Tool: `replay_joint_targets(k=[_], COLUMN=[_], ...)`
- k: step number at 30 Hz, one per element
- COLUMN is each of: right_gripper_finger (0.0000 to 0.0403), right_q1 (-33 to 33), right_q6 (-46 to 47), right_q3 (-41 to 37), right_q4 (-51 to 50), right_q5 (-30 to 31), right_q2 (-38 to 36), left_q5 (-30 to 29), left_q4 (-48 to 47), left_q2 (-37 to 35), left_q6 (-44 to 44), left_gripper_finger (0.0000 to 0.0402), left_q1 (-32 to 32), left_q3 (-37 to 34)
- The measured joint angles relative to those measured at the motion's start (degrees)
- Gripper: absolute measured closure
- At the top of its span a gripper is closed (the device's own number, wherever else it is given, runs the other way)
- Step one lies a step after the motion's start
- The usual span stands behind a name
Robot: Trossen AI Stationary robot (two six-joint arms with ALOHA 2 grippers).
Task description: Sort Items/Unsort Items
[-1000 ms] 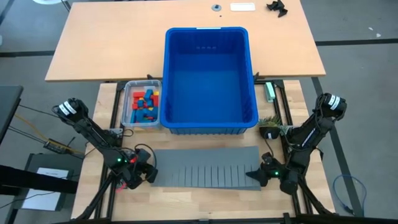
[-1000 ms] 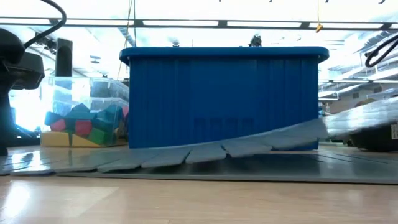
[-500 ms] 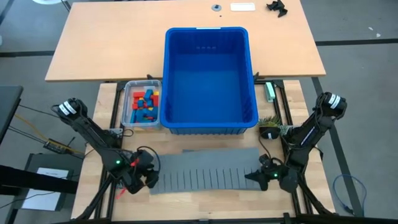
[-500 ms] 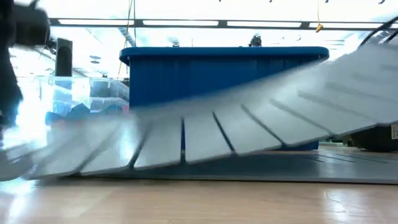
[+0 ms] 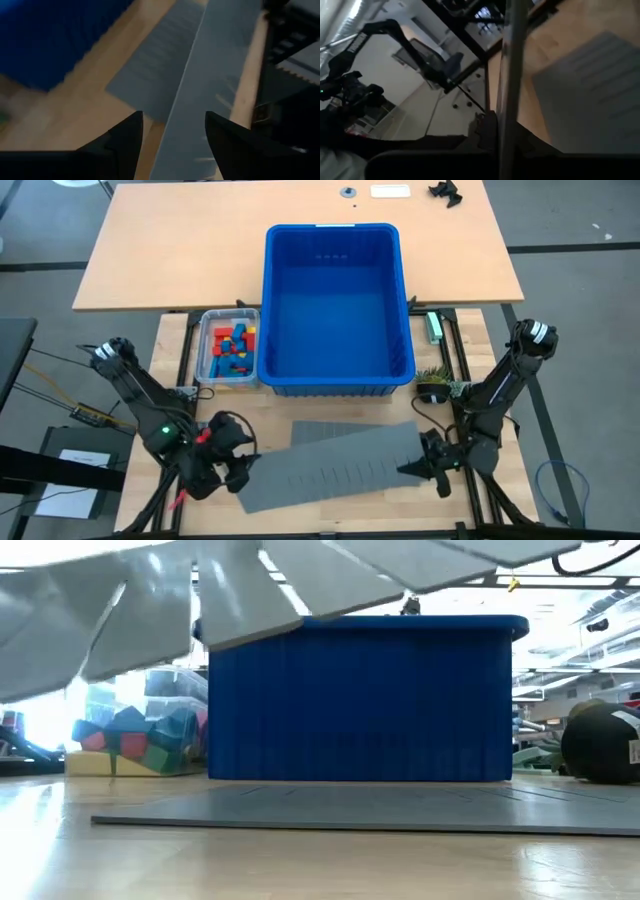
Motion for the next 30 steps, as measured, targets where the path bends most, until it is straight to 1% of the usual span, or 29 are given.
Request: replay_joint_targets(k=[4,7,12,15,18,22,26,28,30], right_gripper_finger=[0.0398,0.0398,0.0398,0.0398,0.0398,0.0398,0.0398,0.0398,0.0398], right_q1=[-0.30,-1.08,-2.19,-2.47,-2.51,-2.51,-2.49,-2.49,-2.53], right_q6=[-4.66,-8.07,-10.91,-11.97,-12.80,-13.64,-13.80,-13.88,-14.29], right_q3=[0.00,0.00,0.00,0.00,0.00,0.00,0.00,0.00,0.00], right_q4=[0.34,0.47,0.86,0.89,0.86,0.91,0.89,0.89,0.89], right_q5=[0.03,-0.54,-1.80,-1.90,-2.04,-2.03,-2.02,-2.03,-2.03], right_q2=[-2.78,-4.21,-5.22,-5.37,-5.37,-5.37,-5.37,-5.37,-5.37], left_q5=[0.00,0.82,8.24,14.14,19.73,25.14,32.53,33.82,34.30], left_q4=[0.95,3.72,8.48,12.77,14.61,15.34,20.09,21.90,21.78], left_q2=[-0.02,-0.06,0.84,1.35,2.42,5.43,8.47,9.92,11.17], left_q6=[7.23,13.98,21.92,25.87,27.50,28.86,30.51,31.36,32.09], left_gripper_finger=[0.0179,0.0179,0.0179,0.0179,0.0179,0.0179,0.0181,0.0191,0.0211], left_q1=[2.14,5.49,12.48,15.67,17.82,19.75,20.68,20.95,21.17], left_q3=[4.20,4.43,4.38,4.27,4.24,4.20,4.16,4.18,4.18])
